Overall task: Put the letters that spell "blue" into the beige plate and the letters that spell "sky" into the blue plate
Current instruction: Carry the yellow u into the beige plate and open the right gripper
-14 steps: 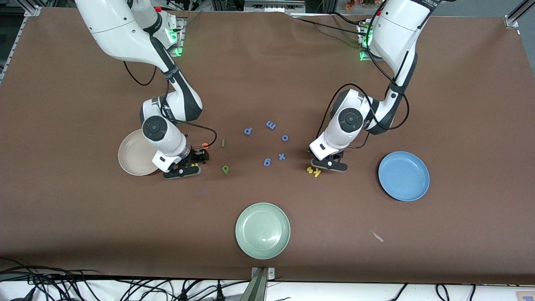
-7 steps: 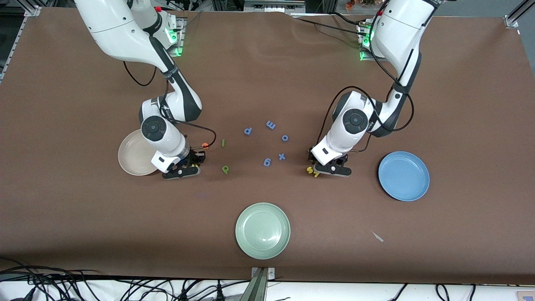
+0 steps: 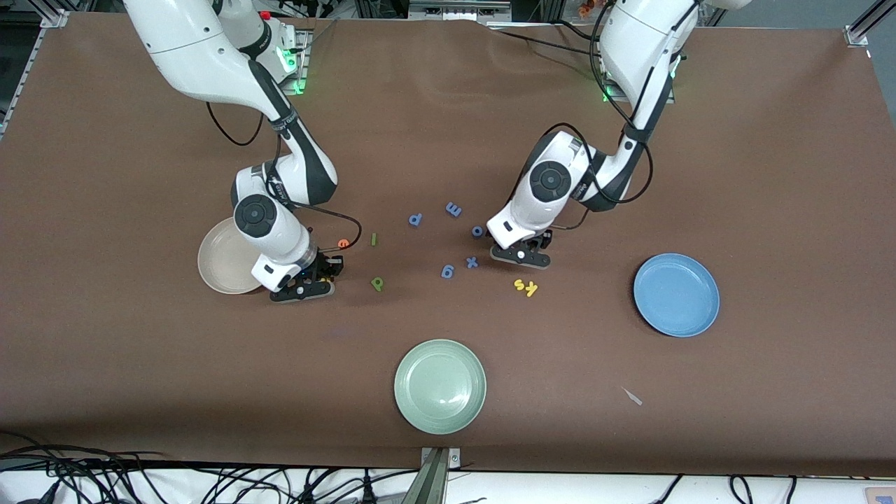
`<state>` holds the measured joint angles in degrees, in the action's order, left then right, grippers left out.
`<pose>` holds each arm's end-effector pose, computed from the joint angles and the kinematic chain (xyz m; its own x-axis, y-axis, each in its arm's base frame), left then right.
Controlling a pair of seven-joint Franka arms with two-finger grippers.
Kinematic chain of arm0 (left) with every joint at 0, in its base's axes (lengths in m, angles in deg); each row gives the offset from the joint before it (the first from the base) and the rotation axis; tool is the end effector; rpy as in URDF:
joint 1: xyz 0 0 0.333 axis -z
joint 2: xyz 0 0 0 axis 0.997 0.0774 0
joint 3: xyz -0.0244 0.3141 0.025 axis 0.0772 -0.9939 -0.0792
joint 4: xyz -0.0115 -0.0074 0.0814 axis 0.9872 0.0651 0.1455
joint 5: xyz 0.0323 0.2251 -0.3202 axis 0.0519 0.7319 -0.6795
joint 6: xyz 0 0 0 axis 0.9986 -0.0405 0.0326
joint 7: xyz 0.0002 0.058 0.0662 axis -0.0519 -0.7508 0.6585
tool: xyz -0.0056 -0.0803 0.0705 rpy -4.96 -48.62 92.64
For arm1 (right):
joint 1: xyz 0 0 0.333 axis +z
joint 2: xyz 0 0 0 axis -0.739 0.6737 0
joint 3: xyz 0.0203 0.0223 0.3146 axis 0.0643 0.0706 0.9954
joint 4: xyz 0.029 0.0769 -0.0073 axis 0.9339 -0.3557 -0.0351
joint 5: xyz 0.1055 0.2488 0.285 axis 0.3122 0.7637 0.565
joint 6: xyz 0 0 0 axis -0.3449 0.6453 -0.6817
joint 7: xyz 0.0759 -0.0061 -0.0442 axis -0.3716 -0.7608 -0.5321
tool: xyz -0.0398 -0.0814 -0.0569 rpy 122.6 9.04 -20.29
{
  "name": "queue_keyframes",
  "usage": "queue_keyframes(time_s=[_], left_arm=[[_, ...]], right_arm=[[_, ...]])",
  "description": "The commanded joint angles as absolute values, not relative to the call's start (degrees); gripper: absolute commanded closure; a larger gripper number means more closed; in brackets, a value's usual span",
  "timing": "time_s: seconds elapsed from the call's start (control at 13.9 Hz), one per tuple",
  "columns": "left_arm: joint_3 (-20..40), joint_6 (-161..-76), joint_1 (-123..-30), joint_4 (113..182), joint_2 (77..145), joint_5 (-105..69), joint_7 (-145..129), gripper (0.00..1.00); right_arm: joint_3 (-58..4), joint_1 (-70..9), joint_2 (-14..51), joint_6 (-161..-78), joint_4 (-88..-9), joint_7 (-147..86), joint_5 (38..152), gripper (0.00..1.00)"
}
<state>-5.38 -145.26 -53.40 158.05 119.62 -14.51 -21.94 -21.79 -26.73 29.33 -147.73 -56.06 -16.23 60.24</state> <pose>0.5111 -0.3581 0.1772 0.9834 -0.1760 -0.0432 -0.1724 -0.9821 0.0763 0.6034 0.2280 0.1941 0.9852 0.1669 0.0393 0.1680 -0.9854 -0.0275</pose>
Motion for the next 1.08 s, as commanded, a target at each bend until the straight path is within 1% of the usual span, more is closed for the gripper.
queue_keyframes(time_s=[0.0,0.22,0.43,0.65,0.79,0.86,0.94,1.01], left_arm=[[-6.1,-144.9,-54.3,160.3,117.9,-15.1,-19.8,0.09],[-6.2,-144.9,-56.2,161.1,116.9,-15.2,-16.5,0.08],[-6.2,-145.3,-56.1,161.1,117.5,-16.0,-17.4,0.08],[-6.2,-145.7,-56.0,160.9,118.1,-16.1,-17.6,0.08],[-6.2,-145.8,-55.8,160.7,118.8,-16.0,-18.8,0.08],[-6.2,-145.8,-55.7,160.7,118.8,-15.9,-18.7,0.11],[-6.2,-145.8,-55.8,160.6,118.9,-15.9,-18.6,0.15],[-6.2,-145.8,-55.7,160.6,119.2,-15.9,-18.6,0.24]], right_arm=[[-22.6,-27.4,25.7,-140.9,-55.4,-19.2,61.2,0.80],[-26.9,-27.5,23.1,-136.1,-56.3,-28.6,61.2,0.80],[-30.9,-27.5,18.5,-134.1,-60.8,-37.2,61.3,0.80],[-35.4,-27.6,15.2,-135.8,-67.4,-44.6,62.2,0.80],[-36.4,-27.6,14.6,-139.0,-70.5,-45.6,62.2,0.78],[-36.4,-27.6,15.0,-139.8,-71.0,-45.6,62.2,0.71],[-36.4,-27.6,15.3,-139.9,-71.0,-45.5,62.3,0.32],[-36.4,-27.6,15.3,-139.5,-70.8,-45.4,62.3,0.00]])
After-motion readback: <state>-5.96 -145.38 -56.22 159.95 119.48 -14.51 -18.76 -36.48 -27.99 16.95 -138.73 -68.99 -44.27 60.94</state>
